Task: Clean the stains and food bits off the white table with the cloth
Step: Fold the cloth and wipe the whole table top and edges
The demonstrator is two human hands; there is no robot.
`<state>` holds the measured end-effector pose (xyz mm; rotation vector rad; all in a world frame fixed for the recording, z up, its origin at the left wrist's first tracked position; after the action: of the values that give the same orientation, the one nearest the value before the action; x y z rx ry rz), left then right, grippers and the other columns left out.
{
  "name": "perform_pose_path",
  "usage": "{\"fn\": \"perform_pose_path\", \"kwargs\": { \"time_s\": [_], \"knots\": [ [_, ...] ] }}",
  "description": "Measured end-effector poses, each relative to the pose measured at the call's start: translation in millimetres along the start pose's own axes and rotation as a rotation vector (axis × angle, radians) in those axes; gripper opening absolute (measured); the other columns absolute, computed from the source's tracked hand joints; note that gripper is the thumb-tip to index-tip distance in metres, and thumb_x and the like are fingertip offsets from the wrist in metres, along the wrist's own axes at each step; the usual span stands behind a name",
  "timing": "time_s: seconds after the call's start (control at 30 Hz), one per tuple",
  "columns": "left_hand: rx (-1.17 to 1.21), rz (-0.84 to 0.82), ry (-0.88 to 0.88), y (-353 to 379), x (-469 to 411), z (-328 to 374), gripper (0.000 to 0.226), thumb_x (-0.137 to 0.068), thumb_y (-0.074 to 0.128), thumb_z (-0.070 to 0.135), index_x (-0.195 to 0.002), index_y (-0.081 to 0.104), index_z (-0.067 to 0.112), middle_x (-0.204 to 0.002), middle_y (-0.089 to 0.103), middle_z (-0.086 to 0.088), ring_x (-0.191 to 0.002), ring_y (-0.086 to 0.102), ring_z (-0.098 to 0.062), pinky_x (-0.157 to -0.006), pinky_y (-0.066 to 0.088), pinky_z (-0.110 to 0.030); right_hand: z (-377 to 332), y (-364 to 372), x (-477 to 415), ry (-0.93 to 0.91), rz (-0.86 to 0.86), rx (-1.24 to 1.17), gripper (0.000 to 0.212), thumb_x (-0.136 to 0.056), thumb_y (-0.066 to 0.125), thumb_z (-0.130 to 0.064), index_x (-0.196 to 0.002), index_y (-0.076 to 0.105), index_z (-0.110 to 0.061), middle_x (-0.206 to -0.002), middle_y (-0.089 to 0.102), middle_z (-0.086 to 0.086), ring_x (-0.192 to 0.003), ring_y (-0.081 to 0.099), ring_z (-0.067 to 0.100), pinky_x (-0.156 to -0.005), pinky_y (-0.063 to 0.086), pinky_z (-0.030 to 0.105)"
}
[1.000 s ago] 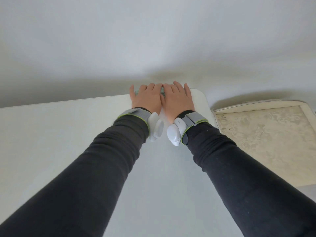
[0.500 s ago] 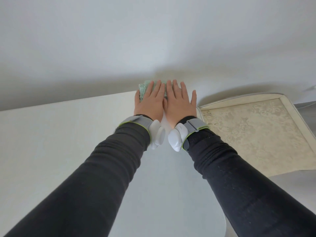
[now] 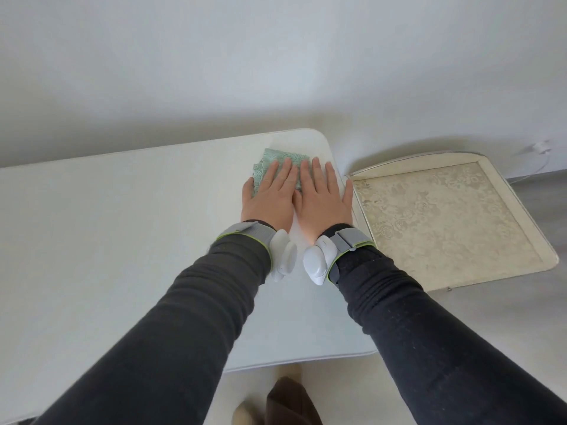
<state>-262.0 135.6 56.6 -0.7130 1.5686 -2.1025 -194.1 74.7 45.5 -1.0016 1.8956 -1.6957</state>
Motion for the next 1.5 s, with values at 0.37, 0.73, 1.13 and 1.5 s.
{"fn": "perform_pose_path", "kwargs": {
  "time_s": [0.37, 0.73, 1.13, 1.5],
  "knots": [
    [0.143, 0.212, -0.065, -36.6, 48.3, 7.7, 0.036, -0.096, 0.037, 0.016, -0.129, 0.05, 0.023, -0.134, 0.043, 0.001, -0.115, 0.049, -0.024, -0.089, 0.041, -0.037, 23.8, -29.5, 52.0, -0.082, 0.279, -0.414, 0.063, -0.09, 0.014, -0.044, -0.117, 0.061, -0.012, -0.13, 0.056, 0.008, -0.125, 0.047, 0.026, -0.105, 0.035, 0.036],
    [-0.09, 0.058, -0.316, -35.9, 4.7, -2.4, 0.044, -0.094, 0.039, 0.05, -0.123, 0.055, 0.02, -0.126, 0.049, -0.007, -0.122, 0.038, -0.029, -0.096, 0.033, -0.04, 34.8, -39.4, 39.3, -0.084, 0.291, -0.395, 0.018, -0.086, 0.062, -0.031, -0.095, 0.062, -0.016, -0.114, 0.056, 0.001, -0.116, 0.044, 0.025, -0.094, 0.033, 0.035],
    [0.755, 0.244, -0.293, -37.3, -76.2, 117.5, 0.025, -0.092, 0.053, 0.038, -0.102, 0.047, 0.016, -0.087, 0.054, 0.002, -0.082, 0.052, -0.024, -0.071, 0.042, -0.029, 153.6, -5.2, -43.0, 0.294, -0.056, -1.43, 0.057, -0.085, 0.048, -0.064, -0.118, 0.049, -0.017, -0.097, 0.059, -0.002, -0.086, 0.059, 0.016, -0.088, 0.052, 0.048],
    [0.991, -0.036, -0.684, 99.9, -162.1, 167.5, 0.034, -0.093, 0.053, 0.024, -0.122, 0.049, 0.007, -0.113, 0.061, -0.011, -0.093, 0.058, -0.026, -0.08, 0.044, -0.028, 291.7, 41.1, -112.1, 0.514, -0.112, -1.235, 0.028, -0.084, 0.068, -0.025, -0.105, 0.064, -0.007, -0.101, 0.068, 0.01, -0.084, 0.064, 0.027, -0.066, 0.052, 0.031]
  ]
}}
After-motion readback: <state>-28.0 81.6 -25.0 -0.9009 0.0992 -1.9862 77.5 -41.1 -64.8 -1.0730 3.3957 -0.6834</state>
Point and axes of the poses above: each hand's wrist, its own x-axis away from the middle knuckle, its own y-axis out of the palm, z = x × y, the point moved 9 cm from there along -x, towards the middle knuckle
